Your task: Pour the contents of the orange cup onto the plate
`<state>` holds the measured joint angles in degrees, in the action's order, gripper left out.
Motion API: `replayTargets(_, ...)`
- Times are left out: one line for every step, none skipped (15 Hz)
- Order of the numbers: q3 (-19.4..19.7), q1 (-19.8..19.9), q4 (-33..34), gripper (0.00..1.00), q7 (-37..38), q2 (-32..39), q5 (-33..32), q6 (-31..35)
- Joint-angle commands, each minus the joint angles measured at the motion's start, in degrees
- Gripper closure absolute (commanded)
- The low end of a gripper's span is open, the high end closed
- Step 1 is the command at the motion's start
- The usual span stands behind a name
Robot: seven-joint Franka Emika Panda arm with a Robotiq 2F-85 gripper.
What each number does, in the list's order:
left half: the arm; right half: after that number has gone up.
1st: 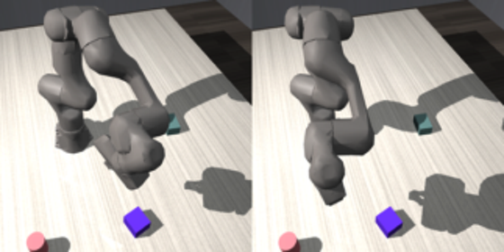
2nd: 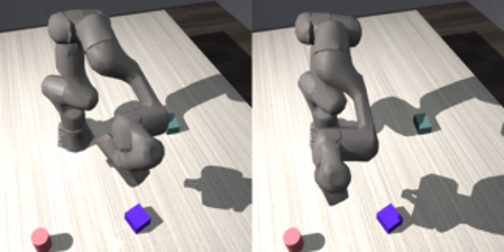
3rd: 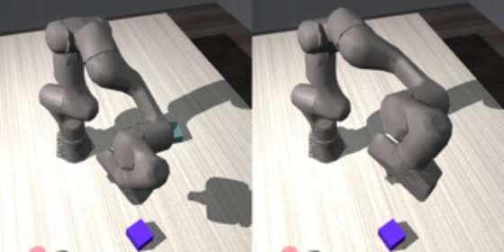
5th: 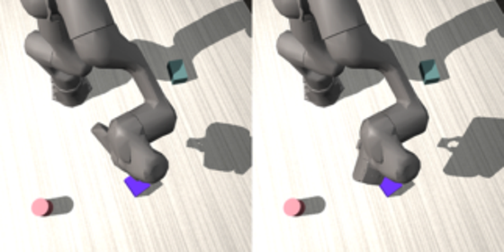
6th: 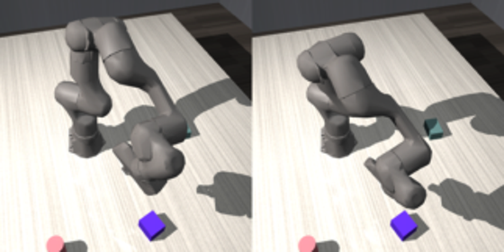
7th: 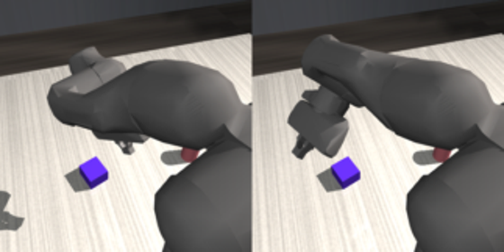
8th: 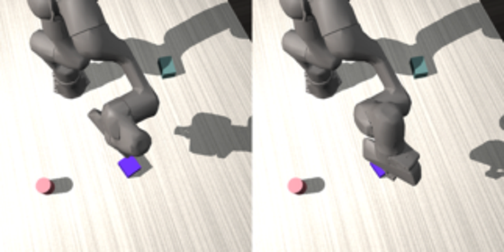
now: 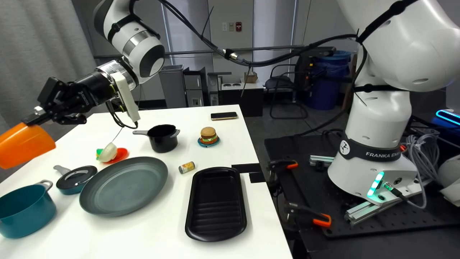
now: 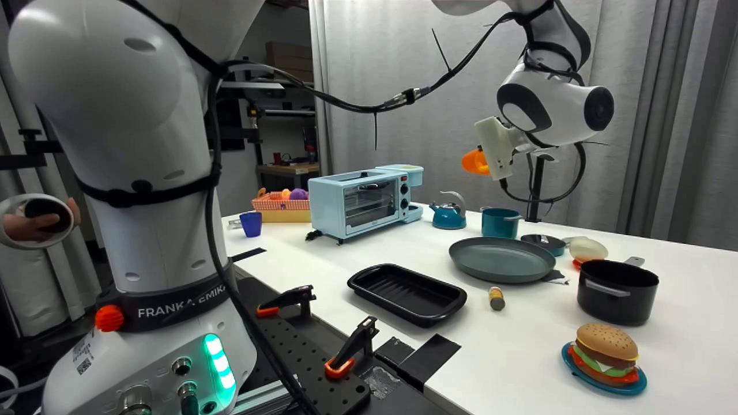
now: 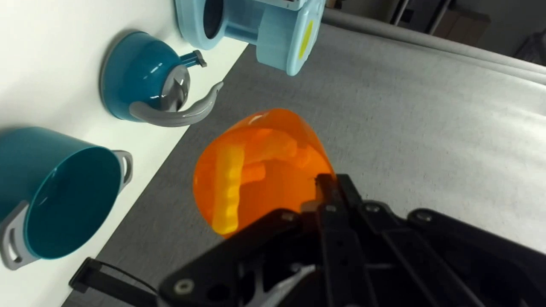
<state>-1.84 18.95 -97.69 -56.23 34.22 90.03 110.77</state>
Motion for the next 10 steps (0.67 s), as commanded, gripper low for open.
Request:
replayTargets(2.62, -1.86, -0.80, 0.99, -1.37, -0.79, 5.23, -3.36)
replayTargets(2.87, -2.13, -0.88, 0.99, -1.18, -0.82, 6.68, -3.52)
replayTargets(3.20, -2.43, -0.93, 0.99, -1.15, -0.81, 7.69, -3.88)
replayTargets(3.50, -2.71, -0.99, 0.99, -1.19, -0.81, 8.63, -4.00)
replayTargets(3.78, -2.99, -1.03, 0.99, -1.32, -0.80, 9.51, -4.07)
replayTargets(4.01, -3.24, -1.07, 0.99, -1.38, -0.79, 10.26, -4.16)
replayTargets(4.20, -3.42, -1.10, 0.99, -1.45, -0.78, 10.99, -4.37)
replayTargets(4.20, -3.40, -1.15, 0.99, -1.83, -0.75, 12.32, -4.82)
replayTargets(3.99, -3.16, -1.26, 0.99, -2.44, -0.70, 14.42, -5.66)
replayTargets(3.95, -3.21, -1.30, 0.99, -3.87, -0.59, 16.71, -6.06)
